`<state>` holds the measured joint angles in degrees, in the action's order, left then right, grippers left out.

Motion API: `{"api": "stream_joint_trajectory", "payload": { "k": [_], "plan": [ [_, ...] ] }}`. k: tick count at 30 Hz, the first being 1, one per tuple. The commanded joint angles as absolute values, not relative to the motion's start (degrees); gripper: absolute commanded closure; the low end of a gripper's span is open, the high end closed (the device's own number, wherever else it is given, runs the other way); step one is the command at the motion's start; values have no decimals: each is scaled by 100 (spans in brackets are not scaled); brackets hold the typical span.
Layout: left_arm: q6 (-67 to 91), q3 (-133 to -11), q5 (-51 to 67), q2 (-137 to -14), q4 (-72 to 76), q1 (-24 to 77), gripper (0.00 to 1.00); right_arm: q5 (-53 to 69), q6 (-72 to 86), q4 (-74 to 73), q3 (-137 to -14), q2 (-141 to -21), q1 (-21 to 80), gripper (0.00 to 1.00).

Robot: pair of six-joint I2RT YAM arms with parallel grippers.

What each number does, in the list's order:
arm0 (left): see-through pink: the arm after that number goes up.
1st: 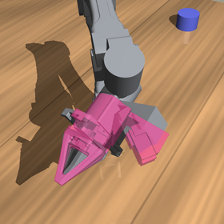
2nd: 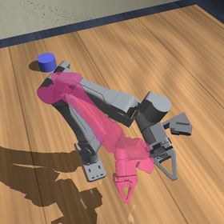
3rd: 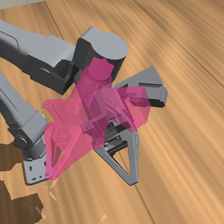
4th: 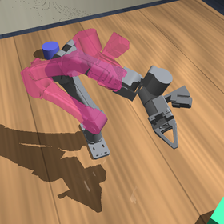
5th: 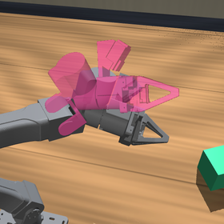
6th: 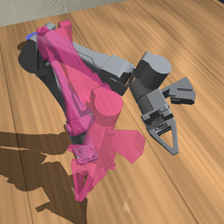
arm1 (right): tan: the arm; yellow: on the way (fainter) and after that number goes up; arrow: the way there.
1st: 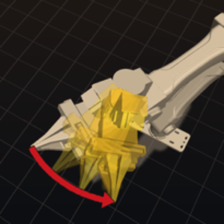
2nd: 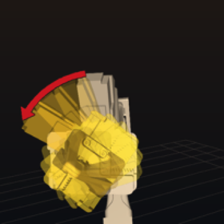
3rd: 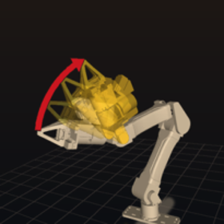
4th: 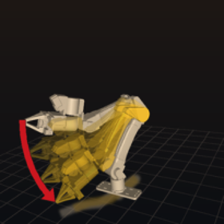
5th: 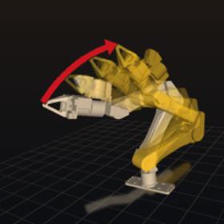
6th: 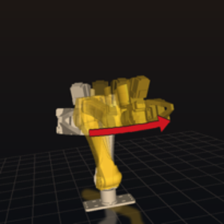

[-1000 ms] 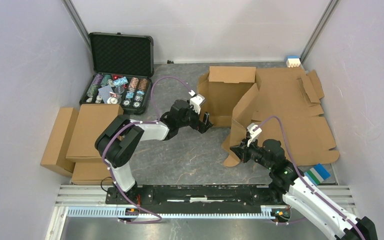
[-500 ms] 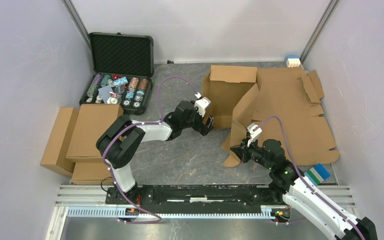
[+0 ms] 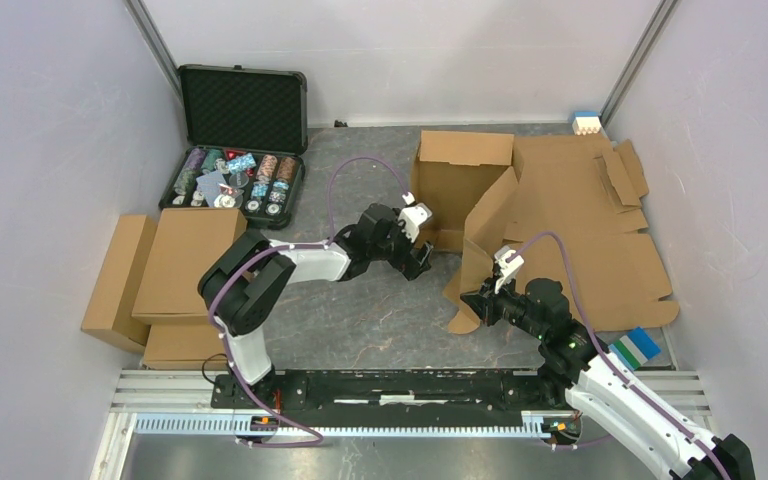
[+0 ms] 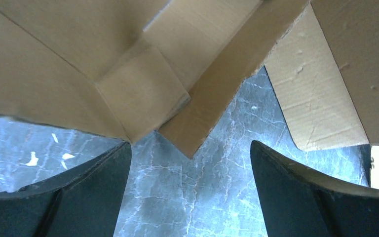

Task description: Fold the paper box

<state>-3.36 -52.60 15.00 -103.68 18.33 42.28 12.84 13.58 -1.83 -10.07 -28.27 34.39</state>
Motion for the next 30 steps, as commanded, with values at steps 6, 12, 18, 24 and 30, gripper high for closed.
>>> {"api": "stream_joint_trajectory", "payload": {
  "k": [6, 12, 18, 24, 30],
  "plan": [
    [-454, -5410, 1531, -10510, 1973, 4233, 2, 1314, 1354, -283, -1217, -2821, 3464, 97],
    [-323, -5415, 1672, -10338, 1723, 4088, 3, 1253, 1298, -402, -1279, -2793, 3463, 97],
    [-494, -5076, 1669, -9987, 1714, 4037, 2, 1259, 1319, -372, -1254, -2777, 3463, 97],
    [-299, -4861, 1868, -9921, 2230, 3834, 1, 1256, 1282, -410, -1252, -2756, 3463, 97],
    [-48, -4533, 2133, -10093, 3478, 3639, 0, 1290, 1267, -395, -1256, -2747, 3461, 97]
  ]
}}
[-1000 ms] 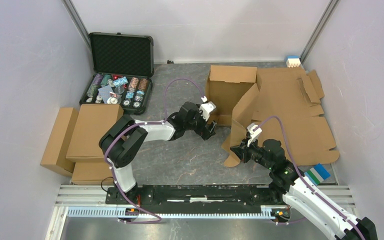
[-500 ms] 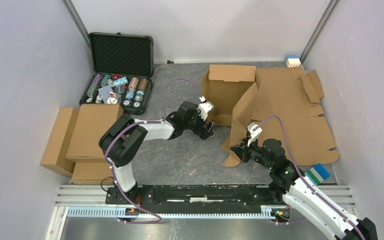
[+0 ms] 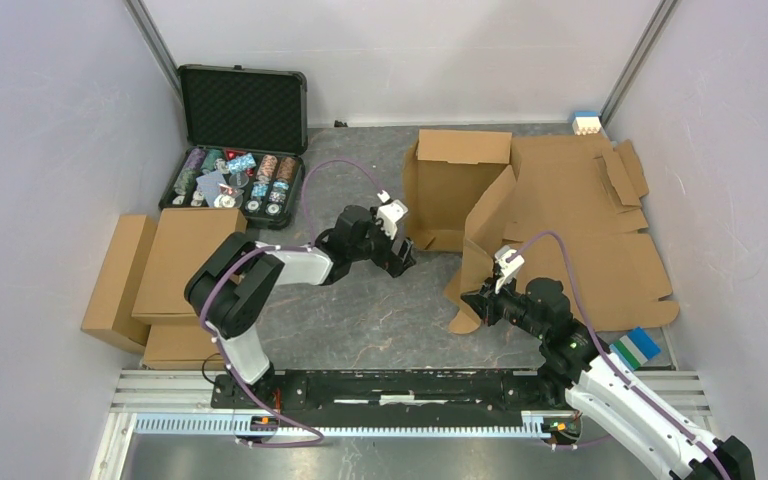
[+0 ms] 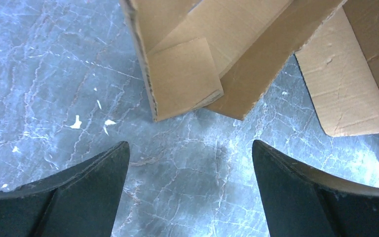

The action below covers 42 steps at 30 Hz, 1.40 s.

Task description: Fold the paper box

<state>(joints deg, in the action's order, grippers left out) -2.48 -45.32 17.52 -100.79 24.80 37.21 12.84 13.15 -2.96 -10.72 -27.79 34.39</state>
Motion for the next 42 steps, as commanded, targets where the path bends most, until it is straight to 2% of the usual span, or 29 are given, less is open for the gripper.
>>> {"api": "stream_joint_trajectory", "payload": {
  "k": [1, 14, 19, 31, 36, 40, 42],
  "plan": [
    [-48, -4617, 2241, -10211, 3478, 3639, 0, 1300, 1269, -402, -1257, -2752, 3461, 97],
    [-99, -5094, 2610, -10754, 3477, 3656, 0, 1310, 1253, -459, -1250, -2704, 3463, 97],
    [-123, -5253, 2616, -10884, 3463, 3714, 4, 1318, 1249, -457, -1263, -2707, 3463, 97],
    [-55, -5273, 1998, -10932, 3594, 3868, 29, 1347, 1262, -417, -1226, -2723, 3463, 97],
    [257, -5333, 1702, -11002, 3657, 3896, 31, 1389, 1267, -354, -1220, -2781, 3465, 97],
    [480, -5411, 1456, -11054, 3662, 3894, 42, 1399, 1286, -318, -1192, -2790, 3463, 97],
    [533, -5427, 1383, -11065, 3659, 3895, 43, 1408, 1294, -291, -1184, -2795, 3459, 97]
  ]
}}
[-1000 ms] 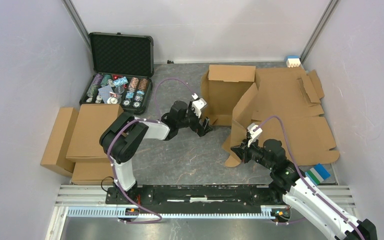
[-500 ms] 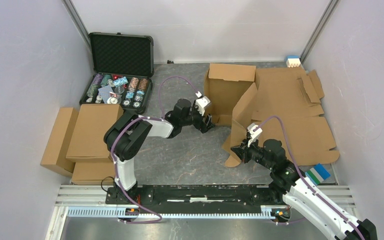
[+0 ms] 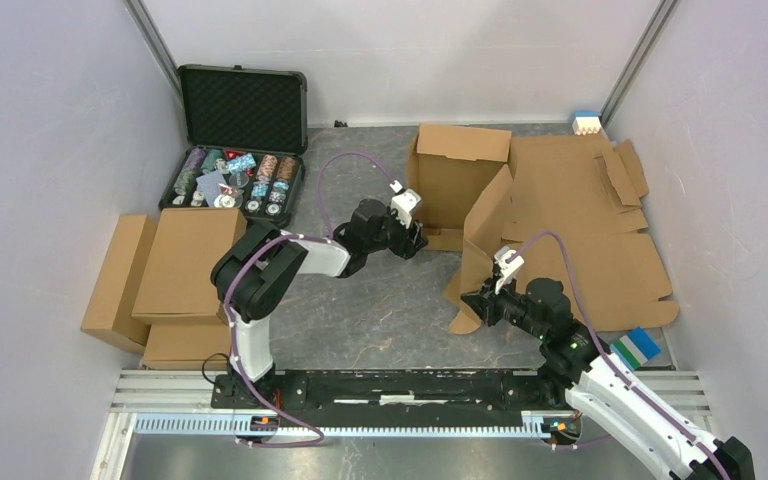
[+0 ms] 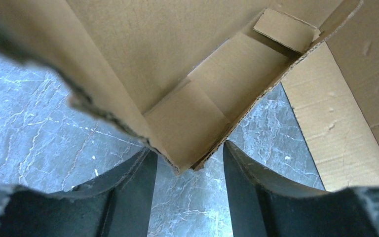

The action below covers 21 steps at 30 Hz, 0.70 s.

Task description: Fold the paper box

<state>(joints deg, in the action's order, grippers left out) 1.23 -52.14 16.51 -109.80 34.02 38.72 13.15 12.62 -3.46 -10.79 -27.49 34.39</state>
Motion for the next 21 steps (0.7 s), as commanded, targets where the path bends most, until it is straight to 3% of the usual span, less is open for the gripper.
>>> {"api": "stream_joint_trajectory", "payload": {
  "k": [1, 21],
  "plan": [
    [564, -5444, 1365, -11072, 3651, 3894, 43, 1422, 1304, -292, -1179, -2795, 3462, 97],
    [1017, -6077, 498, -11203, 2975, 3984, 47, 1444, 1283, -285, -1182, -2792, 3456, 98]
  ]
}}
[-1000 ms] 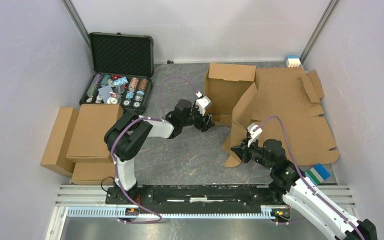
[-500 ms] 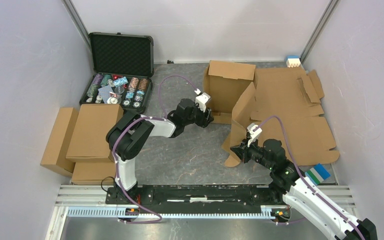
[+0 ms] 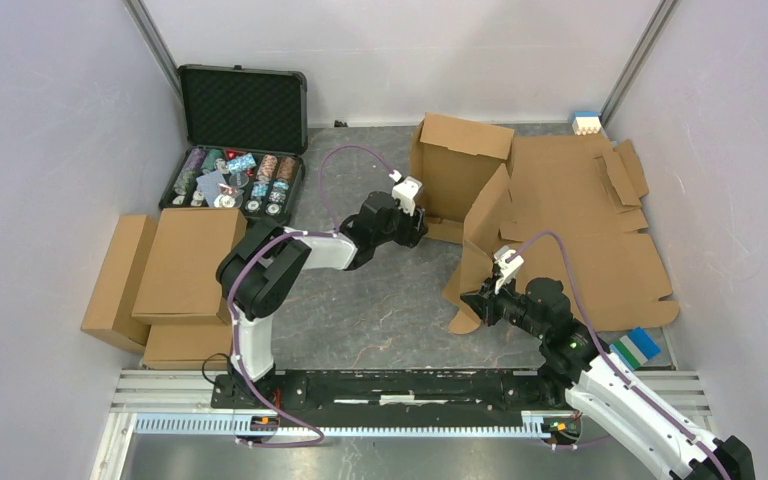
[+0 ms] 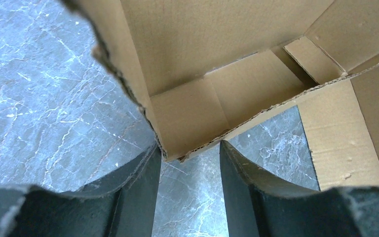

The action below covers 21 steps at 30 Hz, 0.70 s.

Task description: Fold the paper box

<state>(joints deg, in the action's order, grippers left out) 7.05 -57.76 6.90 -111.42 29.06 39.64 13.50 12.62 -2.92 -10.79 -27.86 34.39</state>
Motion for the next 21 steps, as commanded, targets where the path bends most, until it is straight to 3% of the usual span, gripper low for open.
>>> {"api": "stream_joint_trajectory", "payload": {
  "k": [1, 4, 15, 17, 21],
  "plan": [
    [1044, -6113, 484, -11218, 2950, 3981, 45, 1434, 1275, -297, -1184, -2791, 3458, 98],
    [1191, -6236, 401, -11266, 2825, 3982, 34, 1443, 1277, -305, -1189, -2788, 3461, 98],
    [1240, -6507, 560, -11427, 2824, 3969, 23, 1453, 1272, -331, -1207, -2778, 3461, 99],
    [1261, -6545, 519, -11457, 2746, 3967, 25, 1459, 1270, -341, -1222, -2790, 3463, 99],
    [1376, -6691, 416, -11551, 2475, 3964, 37, 1465, 1266, -336, -1224, -2787, 3462, 99]
  ]
}}
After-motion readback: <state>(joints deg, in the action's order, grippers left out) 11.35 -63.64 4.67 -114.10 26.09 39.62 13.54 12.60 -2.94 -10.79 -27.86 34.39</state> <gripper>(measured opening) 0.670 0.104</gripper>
